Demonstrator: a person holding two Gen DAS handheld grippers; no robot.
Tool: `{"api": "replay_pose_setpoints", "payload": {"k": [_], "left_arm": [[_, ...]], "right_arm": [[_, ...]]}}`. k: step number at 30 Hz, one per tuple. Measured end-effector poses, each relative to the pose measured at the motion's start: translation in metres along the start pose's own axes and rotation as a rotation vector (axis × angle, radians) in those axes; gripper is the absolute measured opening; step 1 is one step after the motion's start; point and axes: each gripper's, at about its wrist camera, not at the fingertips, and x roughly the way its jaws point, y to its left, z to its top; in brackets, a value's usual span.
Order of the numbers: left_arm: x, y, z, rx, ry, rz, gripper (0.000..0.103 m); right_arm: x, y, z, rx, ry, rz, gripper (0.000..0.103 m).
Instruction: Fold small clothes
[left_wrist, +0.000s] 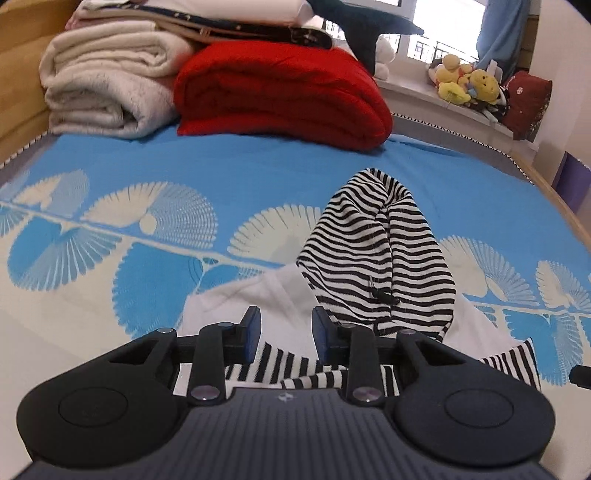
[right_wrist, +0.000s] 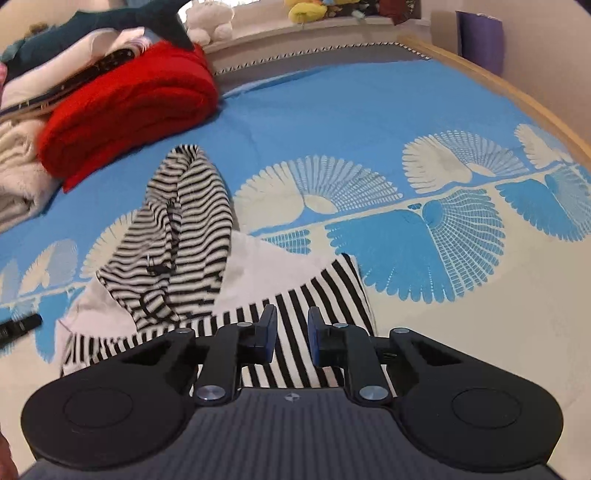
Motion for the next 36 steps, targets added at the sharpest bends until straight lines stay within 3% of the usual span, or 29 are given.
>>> {"api": "replay_pose_setpoints", "payload": {"k": [6, 11, 17, 22, 23, 25, 26, 27, 30, 32, 33, 34, 35, 36], "left_arm": [[0.004, 0.006, 0.009, 0.004, 0.011, 0.038, 0.034], [0.041, -0.008, 0.044, 0.021, 0.031, 0.042, 0.034], [0.129, -0.048, 0.101, 0.074, 0.046, 0.001, 0.034], [0.217, -0.062, 0.139, 0.004, 0.079, -0.058, 0.036], [0.234, -0.064, 0.146, -0.021, 0.089, -0.065, 0.039], [0.265, -0.068, 0.161, -0.076, 0.115, -0.070, 0.055], [0.280, -0.071, 0.168, -0.097, 0.129, -0.069, 0.068], [0.290, -0.073, 0.173, -0.106, 0.132, -0.059, 0.073], [0.317, -0.083, 0.184, -0.114, 0.138, -0.021, 0.075], [0.332, -0.086, 0.186, -0.129, 0.163, -0.036, 0.075], [0.338, -0.087, 0.186, -0.125, 0.175, -0.047, 0.074], [0.341, -0.090, 0.185, -0.114, 0.178, -0.063, 0.055], [0.342, -0.093, 0.183, -0.090, 0.179, -0.086, 0.009], [0.341, -0.097, 0.180, -0.058, 0.183, -0.096, 0.002]], "right_arm": [[-0.002, -0.003, 0.003, -0.051, 0.008, -0.054, 0.019], [0.002, -0.008, 0.003, -0.070, 0.026, -0.075, 0.019], [0.008, -0.010, 0.001, -0.097, 0.053, -0.081, 0.019], [0.018, -0.013, 0.003, -0.085, 0.067, -0.091, 0.020], [0.020, -0.015, 0.004, -0.079, 0.073, -0.094, 0.020], [0.021, -0.017, 0.006, -0.069, 0.074, -0.092, 0.020], [0.021, -0.017, 0.007, -0.071, 0.069, -0.094, 0.020], [0.020, -0.016, 0.008, -0.076, 0.063, -0.093, 0.020], [0.022, -0.011, 0.008, -0.094, 0.055, -0.091, 0.020], [0.027, -0.009, 0.006, -0.094, 0.074, -0.084, 0.020], [0.029, -0.008, 0.005, -0.092, 0.084, -0.080, 0.020], [0.030, -0.008, 0.005, -0.092, 0.088, -0.079, 0.020], [0.030, -0.008, 0.005, -0.094, 0.088, -0.081, 0.020], [0.030, -0.008, 0.005, -0.095, 0.085, -0.085, 0.020]]}}
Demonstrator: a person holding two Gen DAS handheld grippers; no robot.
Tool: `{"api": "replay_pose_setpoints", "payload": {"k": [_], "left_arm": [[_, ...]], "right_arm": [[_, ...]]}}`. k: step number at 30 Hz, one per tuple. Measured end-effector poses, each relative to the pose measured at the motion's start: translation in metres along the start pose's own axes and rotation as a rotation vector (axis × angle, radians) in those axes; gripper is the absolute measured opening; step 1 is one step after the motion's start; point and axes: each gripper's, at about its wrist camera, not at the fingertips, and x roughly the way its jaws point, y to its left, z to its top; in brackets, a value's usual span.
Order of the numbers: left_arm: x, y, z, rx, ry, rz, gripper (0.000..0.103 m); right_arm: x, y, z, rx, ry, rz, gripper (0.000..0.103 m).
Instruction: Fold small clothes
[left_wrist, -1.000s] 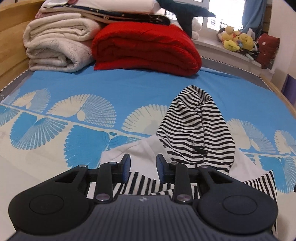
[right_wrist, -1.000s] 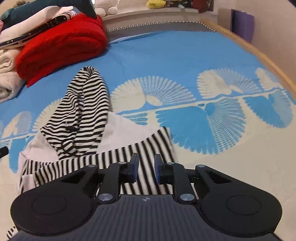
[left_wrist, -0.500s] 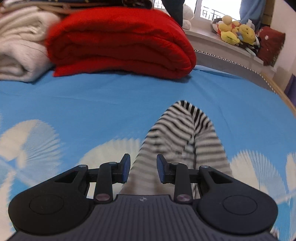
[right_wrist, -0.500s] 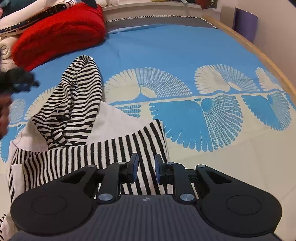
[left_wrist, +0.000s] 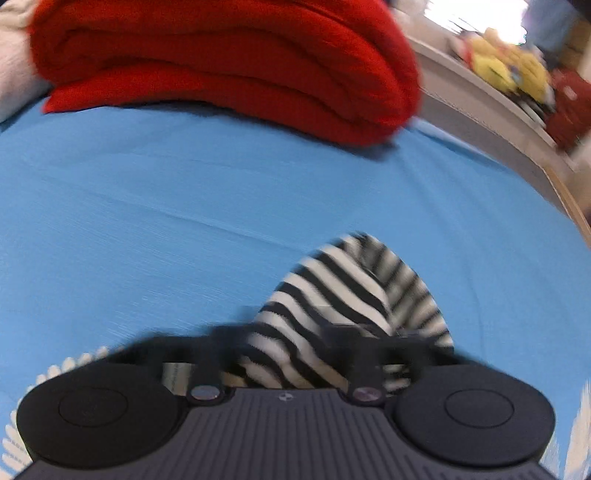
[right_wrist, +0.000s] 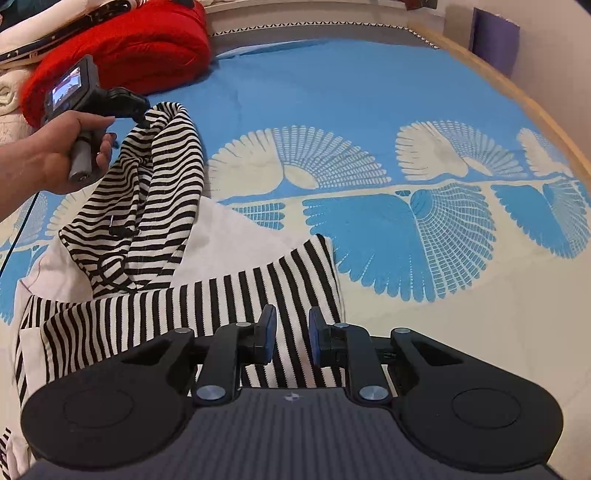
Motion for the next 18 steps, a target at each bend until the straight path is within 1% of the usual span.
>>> {"api": "replay_pose_setpoints", "payload": {"k": [2, 3, 6, 9, 11, 13, 15, 16, 18], "left_arm": [[-0.016, -0.008, -0.010, 0.070, -0.062, 0.004, 0.002], [-0.029, -0.011, -0.016, 0.108, -0.096, -0.010, 0.002], [-0.081, -0.012, -0.044, 0.211, -0.186, -0.054, 0.002], [-0.147, -0.007, -0.093, 0.341, -0.245, -0.120, 0.002], [-0.194, 0.005, -0.133, 0.381, -0.258, -0.161, 0.002], [-0.242, 0.022, -0.180, 0.383, -0.230, -0.196, 0.002], [-0.280, 0.038, -0.226, 0.393, -0.179, -0.213, 0.001], [-0.295, 0.043, -0.245, 0.402, -0.138, -0.218, 0.001], [-0.316, 0.054, -0.283, 0.424, -0.004, -0.196, 0.002]], "right_arm": [[-0.002, -0.001, 0.002, 0.004, -0.008, -0.003, 0.020], [-0.003, -0.003, 0.002, 0.008, -0.010, -0.004, 0.020], [-0.007, -0.006, 0.004, 0.020, -0.018, -0.008, 0.020], [-0.011, -0.010, 0.005, 0.040, -0.020, 0.004, 0.020], [-0.017, -0.012, 0.006, 0.051, -0.032, 0.019, 0.020], [-0.026, -0.013, 0.007, 0.050, -0.053, 0.022, 0.020], [-0.032, -0.016, 0.007, 0.059, -0.067, 0.028, 0.020], [-0.034, -0.018, 0.007, 0.064, -0.070, 0.027, 0.020], [-0.036, -0.023, 0.008, 0.091, -0.071, 0.032, 0.020]]}}
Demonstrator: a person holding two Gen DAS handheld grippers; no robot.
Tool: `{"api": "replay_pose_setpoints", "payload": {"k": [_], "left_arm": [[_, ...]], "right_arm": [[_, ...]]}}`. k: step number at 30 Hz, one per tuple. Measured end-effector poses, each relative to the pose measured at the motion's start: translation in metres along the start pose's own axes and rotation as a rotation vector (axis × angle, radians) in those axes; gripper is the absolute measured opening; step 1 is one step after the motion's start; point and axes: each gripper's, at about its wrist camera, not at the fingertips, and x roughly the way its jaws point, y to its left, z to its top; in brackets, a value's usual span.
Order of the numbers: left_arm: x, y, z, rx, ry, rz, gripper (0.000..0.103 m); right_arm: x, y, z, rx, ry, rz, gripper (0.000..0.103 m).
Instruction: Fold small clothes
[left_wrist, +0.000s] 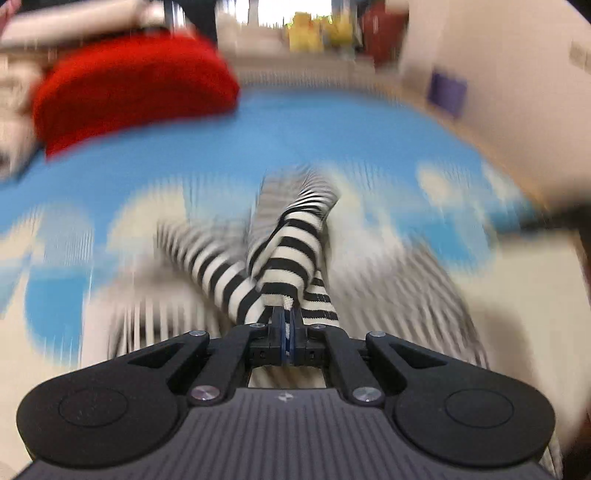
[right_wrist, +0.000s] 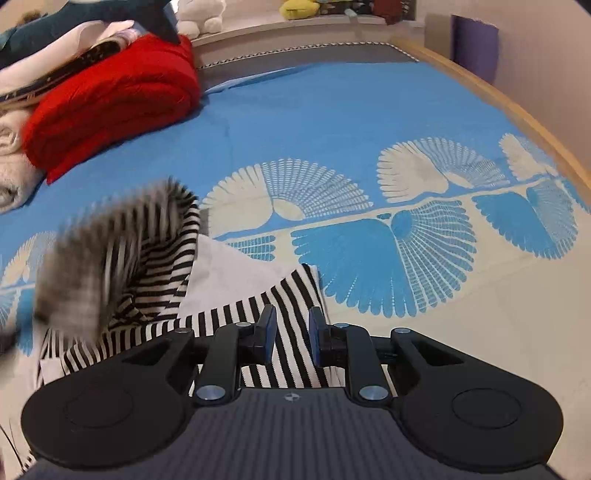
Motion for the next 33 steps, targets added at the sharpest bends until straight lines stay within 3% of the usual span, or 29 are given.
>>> {"api": "replay_pose_setpoints", "payload": {"k": [2, 4, 9, 12, 15, 18, 22, 27, 30, 33], "left_arm": [[-0.011, -0.002, -0.022, 0.008, 0.123, 0.042, 0.003], [-0.020, 0.006, -0.030, -0.049, 0.174, 0.089, 0.003], [-0.009, 0.055, -0.009, -0.387, 0.113, 0.142, 0.031], [0.020, 0.069, -0.001, -0.576, 0.118, 0.061, 0.040], [0.044, 0.082, -0.001, -0.726, 0.192, -0.007, 0.043], [0.052, 0.077, -0.001, -0.694, 0.197, 0.021, 0.043], [0.063, 0.077, -0.008, -0.665, 0.228, 0.023, 0.038], [0.068, 0.076, -0.013, -0.656, 0.256, 0.039, 0.009], [0.066, 0.076, -0.010, -0.644, 0.241, 0.019, 0.006], [0.058, 0.077, -0.006, -0.597, 0.219, 0.013, 0.005]], "right_arm": [[-0.003, -0.003, 0.000, 0.028, -0.006, 0.007, 0.020], [-0.007, -0.002, 0.000, 0.028, -0.017, 0.008, 0.020], [-0.002, 0.006, -0.007, 0.048, 0.012, 0.067, 0.020], [0.013, 0.010, -0.010, 0.121, 0.075, 0.123, 0.020], [0.030, 0.018, -0.017, 0.190, 0.146, 0.189, 0.020], [0.051, 0.037, -0.030, 0.221, 0.250, 0.265, 0.025], [0.074, 0.060, -0.046, 0.216, 0.347, 0.277, 0.027], [0.086, 0.067, -0.052, 0.192, 0.361, 0.257, 0.027], [0.089, 0.068, -0.054, 0.177, 0.355, 0.249, 0.026], [0.079, 0.061, -0.049, 0.183, 0.330, 0.309, 0.001]]}}
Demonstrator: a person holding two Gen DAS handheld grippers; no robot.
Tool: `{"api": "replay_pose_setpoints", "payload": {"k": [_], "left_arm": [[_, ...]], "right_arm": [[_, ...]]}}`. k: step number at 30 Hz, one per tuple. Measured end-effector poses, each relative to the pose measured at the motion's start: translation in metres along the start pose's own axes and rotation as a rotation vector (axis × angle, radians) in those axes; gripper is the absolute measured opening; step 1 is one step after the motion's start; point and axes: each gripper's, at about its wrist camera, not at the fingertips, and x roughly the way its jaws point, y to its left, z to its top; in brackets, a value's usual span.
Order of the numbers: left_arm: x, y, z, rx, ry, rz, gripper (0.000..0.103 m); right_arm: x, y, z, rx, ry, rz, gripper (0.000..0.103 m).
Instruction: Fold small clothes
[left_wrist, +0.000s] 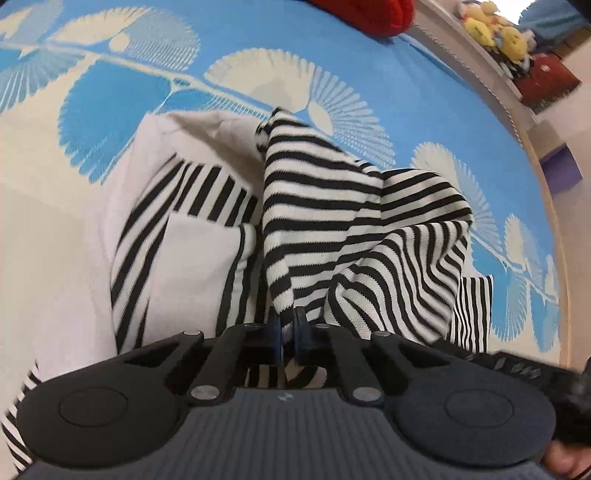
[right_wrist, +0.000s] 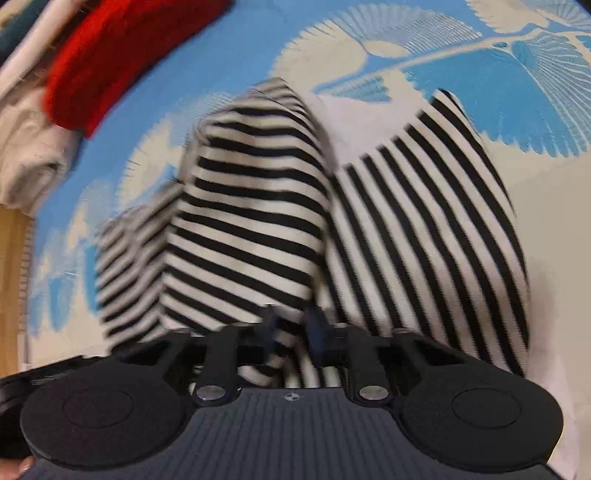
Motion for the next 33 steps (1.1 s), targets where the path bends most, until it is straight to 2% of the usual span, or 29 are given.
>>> {"api": "replay_pose_setpoints", "payload": {"k": [2, 5, 7, 8, 9, 11, 12, 13, 14, 15, 16, 17, 18, 19, 20, 21, 22, 25, 28, 29, 30, 31, 32, 33], "left_arm": [[-0.012, 0.004, 0.003, -0.007, -0.051, -0.045, 0.003], [-0.040, 0.014, 0.008, -0.027, -0.181, -0.157, 0.003], [-0.050, 0.018, 0.009, -0.010, -0.211, -0.168, 0.003], [-0.050, 0.021, 0.009, -0.005, -0.206, -0.144, 0.003], [-0.046, 0.024, 0.008, -0.004, -0.177, -0.095, 0.003], [-0.028, 0.034, 0.005, -0.012, -0.066, 0.051, 0.003], [-0.020, 0.041, 0.003, -0.028, -0.013, 0.101, 0.003], [-0.014, 0.047, 0.001, -0.054, 0.029, 0.117, 0.003], [-0.011, 0.053, 0.001, -0.094, 0.056, 0.099, 0.003], [-0.011, 0.057, 0.001, -0.126, 0.066, 0.063, 0.005], [-0.014, 0.058, 0.002, -0.149, 0.054, 0.025, 0.006], [-0.019, 0.058, 0.003, -0.178, 0.028, -0.021, 0.016], [-0.023, 0.058, 0.004, -0.202, 0.005, -0.061, 0.031], [-0.026, 0.058, 0.004, -0.220, -0.009, -0.092, 0.038], [-0.028, 0.055, 0.005, -0.232, -0.019, -0.118, 0.043], [-0.027, 0.053, 0.005, -0.239, -0.022, -0.138, 0.043], [-0.026, 0.049, 0.005, -0.245, -0.015, -0.149, 0.043], [-0.013, 0.036, 0.003, -0.236, 0.045, -0.161, 0.044], [-0.002, 0.016, -0.004, -0.151, 0.088, -0.105, 0.041], [0.000, 0.012, -0.007, -0.131, 0.091, -0.080, 0.033], [0.003, 0.009, -0.009, -0.115, 0.095, -0.065, 0.015], [0.005, 0.009, -0.010, -0.107, 0.098, -0.056, 0.005], [0.006, 0.009, -0.010, -0.103, 0.098, -0.049, 0.001], [0.004, 0.010, -0.009, -0.100, 0.084, -0.047, 0.001]], "right_arm": [[-0.018, 0.006, 0.002, -0.030, -0.063, 0.058, 0.001], [-0.059, 0.017, 0.008, -0.103, -0.165, 0.144, 0.001], [-0.081, 0.025, 0.009, -0.232, -0.229, 0.133, 0.001], [-0.083, 0.027, 0.008, -0.282, -0.215, 0.112, 0.001], [-0.079, 0.025, 0.007, -0.321, -0.150, 0.099, 0.001], [-0.063, 0.018, -0.001, -0.396, 0.047, 0.102, 0.001], [-0.059, 0.021, -0.011, -0.491, 0.102, 0.096, 0.001], [-0.058, 0.028, -0.024, -0.616, 0.124, 0.075, 0.001], [-0.058, 0.033, -0.035, -0.710, 0.143, 0.062, 0.001], [-0.058, 0.033, -0.040, -0.730, 0.158, 0.071, 0.001], [-0.057, 0.031, -0.039, -0.703, 0.160, 0.080, 0.004], [-0.057, 0.027, -0.034, -0.658, 0.128, 0.076, 0.006], [-0.057, 0.025, -0.027, -0.616, 0.085, 0.069, 0.015], [-0.059, 0.022, -0.018, -0.571, 0.044, 0.069, 0.031], [-0.061, 0.018, -0.010, -0.515, -0.002, 0.069, 0.040], [-0.063, 0.013, -0.001, -0.455, -0.044, 0.068, 0.053], [-0.064, 0.008, 0.008, -0.376, -0.087, 0.066, 0.056], [-0.048, -0.007, 0.023, -0.201, -0.113, 0.031, 0.056], [-0.025, -0.021, 0.026, -0.063, -0.054, -0.051, 0.056], [-0.017, -0.026, 0.025, -0.016, -0.026, -0.063, 0.056], [-0.012, -0.031, 0.025, 0.024, -0.010, -0.063, 0.054], [-0.007, -0.033, 0.023, 0.054, 0.005, -0.057, 0.042], [-0.005, -0.032, 0.020, 0.061, 0.010, -0.047, 0.032], [-0.005, -0.030, 0.018, 0.058, 0.005, -0.035, 0.005]]}}
